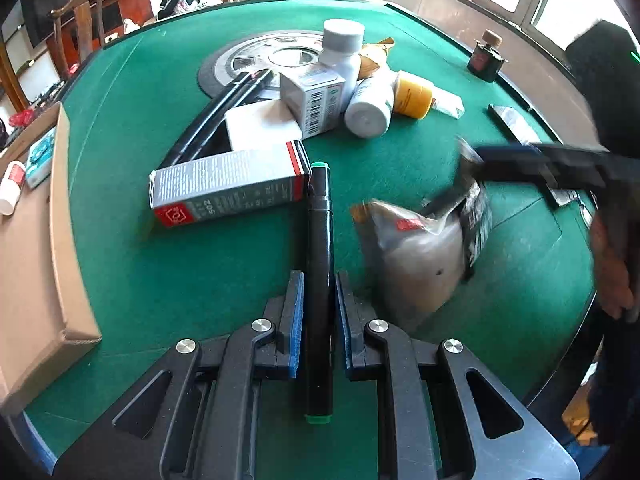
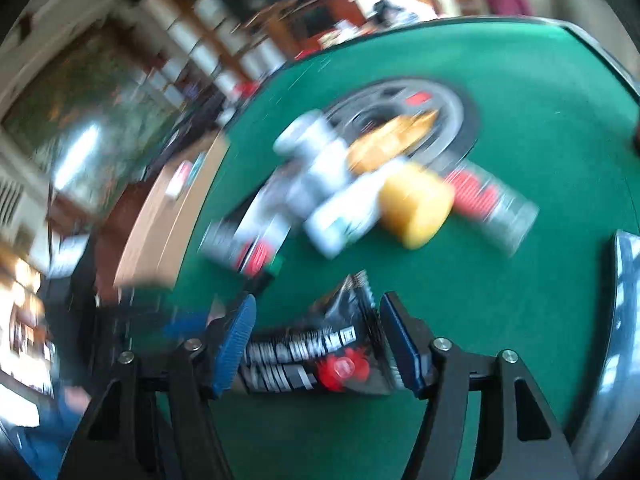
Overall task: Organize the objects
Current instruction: 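Grasp a black marker with left gripper while right gripper grasps the black snack bag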
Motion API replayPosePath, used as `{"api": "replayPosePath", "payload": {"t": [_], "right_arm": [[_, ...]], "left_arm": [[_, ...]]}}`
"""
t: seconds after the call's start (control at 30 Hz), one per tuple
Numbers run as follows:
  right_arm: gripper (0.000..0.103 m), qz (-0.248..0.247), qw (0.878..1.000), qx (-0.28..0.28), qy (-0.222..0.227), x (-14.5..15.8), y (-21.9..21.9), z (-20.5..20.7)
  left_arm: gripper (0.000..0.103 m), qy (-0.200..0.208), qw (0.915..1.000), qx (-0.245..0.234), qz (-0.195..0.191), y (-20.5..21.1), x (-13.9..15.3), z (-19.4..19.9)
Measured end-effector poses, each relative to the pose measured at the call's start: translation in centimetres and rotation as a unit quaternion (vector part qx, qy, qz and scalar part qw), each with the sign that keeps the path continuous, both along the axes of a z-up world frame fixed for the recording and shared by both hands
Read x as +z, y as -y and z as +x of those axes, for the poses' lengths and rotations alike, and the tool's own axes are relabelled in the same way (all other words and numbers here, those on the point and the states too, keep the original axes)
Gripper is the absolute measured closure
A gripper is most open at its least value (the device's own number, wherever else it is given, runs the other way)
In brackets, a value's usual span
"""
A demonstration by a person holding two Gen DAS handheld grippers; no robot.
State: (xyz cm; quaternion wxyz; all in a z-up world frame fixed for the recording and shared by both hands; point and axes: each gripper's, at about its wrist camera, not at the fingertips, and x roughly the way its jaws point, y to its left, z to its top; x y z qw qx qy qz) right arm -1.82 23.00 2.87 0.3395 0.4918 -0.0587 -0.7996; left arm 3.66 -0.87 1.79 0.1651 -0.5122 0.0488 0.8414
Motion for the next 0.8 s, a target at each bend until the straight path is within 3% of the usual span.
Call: {"api": "replayPosePath", "payload": {"t": [0.17,0.27,0.37,0.43,0.6,0.7,0.73,0.8], "right_arm": [[0.036,0.069,0.994,-0.013,-0.089,2.6,-0.2,4.2],[0.03,0.127,0.972,0.052,-0.192,4.0,1.8,7.0],[0.028,0.185,0.937,0.162,-0.248,3.9,4.8,8.3],[0.028,0.232,0.904,0.238,-0.267,3.3,7.3,9.0],[0.028,0.342,0.839,0.314,-0.285,0.5,10.8,8.1],[0.031,0.354,0.831,0.341,-0.26,-0.9,11.0,6.7],[0.034,0.353,0.835,0.34,-0.252,-1.2,10.9,6.3],[0.051,0.334,0.855,0.341,-0.202,-2.0,10.4,5.3]], "left_arm": [[0.088,-0.013,0.9996,-0.007,-0.026,-0.6,-0.6,-0.2],[0.088,-0.013,0.9996,-0.01,-0.024,-0.7,-0.7,-0.9],[0.088,-0.015,0.9993,-0.015,-0.032,-0.6,-0.7,-0.8],[0.088,-0.015,0.9993,-0.013,-0.031,-0.4,-0.6,-0.6],[0.088,-0.011,0.9992,-0.016,-0.036,0.0,-0.6,-0.5],[0.088,-0.006,0.9993,-0.018,-0.032,0.2,-0.6,-0.7],[0.088,-0.005,0.9992,-0.021,-0.034,0.2,-0.6,-0.7],[0.087,-0.006,0.9989,-0.025,-0.038,0.1,-0.6,-0.8]]}}
